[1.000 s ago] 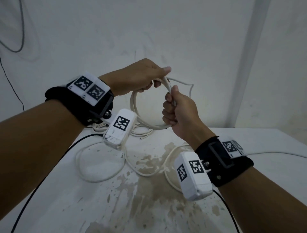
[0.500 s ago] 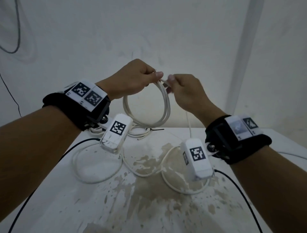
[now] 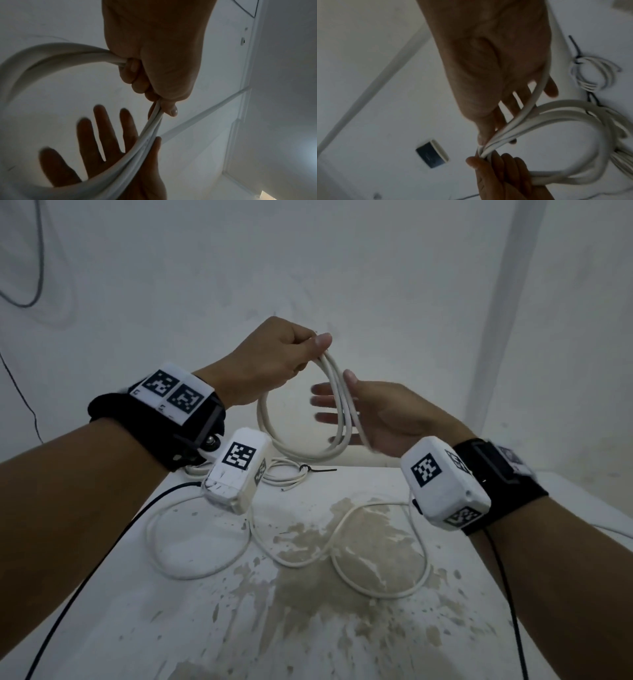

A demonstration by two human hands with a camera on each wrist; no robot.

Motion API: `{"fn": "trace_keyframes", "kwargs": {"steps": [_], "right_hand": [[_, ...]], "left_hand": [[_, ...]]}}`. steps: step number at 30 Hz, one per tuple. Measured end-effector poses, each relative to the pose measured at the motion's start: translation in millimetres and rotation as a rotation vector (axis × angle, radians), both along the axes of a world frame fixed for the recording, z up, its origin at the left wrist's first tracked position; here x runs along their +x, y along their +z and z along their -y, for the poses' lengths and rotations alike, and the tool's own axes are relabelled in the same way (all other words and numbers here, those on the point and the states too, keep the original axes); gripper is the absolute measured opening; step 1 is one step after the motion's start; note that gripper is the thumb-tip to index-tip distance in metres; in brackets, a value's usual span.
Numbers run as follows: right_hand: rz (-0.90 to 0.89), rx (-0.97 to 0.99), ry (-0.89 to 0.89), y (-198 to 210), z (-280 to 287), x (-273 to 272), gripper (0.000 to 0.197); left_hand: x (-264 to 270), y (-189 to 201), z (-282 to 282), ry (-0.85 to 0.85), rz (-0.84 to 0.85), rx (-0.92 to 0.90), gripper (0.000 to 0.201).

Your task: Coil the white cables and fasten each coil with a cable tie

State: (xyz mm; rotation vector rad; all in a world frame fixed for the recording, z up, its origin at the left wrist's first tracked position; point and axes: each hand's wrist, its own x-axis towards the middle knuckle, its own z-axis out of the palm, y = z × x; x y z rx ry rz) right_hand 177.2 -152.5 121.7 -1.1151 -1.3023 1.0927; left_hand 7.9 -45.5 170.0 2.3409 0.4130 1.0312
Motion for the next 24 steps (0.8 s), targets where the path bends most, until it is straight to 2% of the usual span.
{"fn": "trace_keyframes", "kwargs": {"steps": [3, 5, 10, 12, 14, 15, 16, 18, 19, 21, 22, 24], "right_hand": [[-0.373, -0.022, 0.27, -9, -2, -13, 0.045], [-0.485, -0.055, 0.27, -8, -5, -20, 0.045], [-0.43, 0.012, -0.174, -7, -15, -37, 0.049], [-0.518, 0.1, -0.334, -8, -22, -36, 0.05], [-0.667, 0.195, -0.434, -4, -26, -30, 0.049], [-0.74, 0.241, -0.453, -2, -26, -27, 0.049], [-0.801, 0.285, -0.457, 1, -25, -24, 0.05], [-0.879, 0.356, -0.441, 4, -21, -21, 0.05], [-0.899, 0.374, -0.432, 5, -20, -23, 0.05], [-0.908, 0.382, -0.438, 4, -18, -28, 0.05], [-0.905, 0.379, -0.457, 3, -17, -31, 0.05], [-0.907, 0.369, -0.501, -1, -16, -33, 0.049]], "left_hand": [[1, 2, 0, 0.007, -0.006, 0.071, 0.045], [2, 0, -1, 0.031, 0.002, 0.101, 0.046], [11, -15, -6, 0.268, -0.035, 0.128, 0.049], [12, -24, -1, 0.464, -0.027, 0.171, 0.051], [11, -35, 17, 0.594, 0.025, 0.191, 0.04], [12, -43, 29, 0.584, -0.045, 0.082, 0.042], [13, -55, 41, 0.504, -0.157, -0.129, 0.048], [19, -76, 68, 0.19, -0.298, -0.744, 0.053], [23, -84, 72, 0.039, -0.247, -1.007, 0.054], [36, -90, 65, -0.114, 0.087, -1.362, 0.051], [43, -87, 59, -0.115, 0.264, -1.45, 0.045], [53, -78, 56, -0.054, 0.462, -1.479, 0.033]]}}
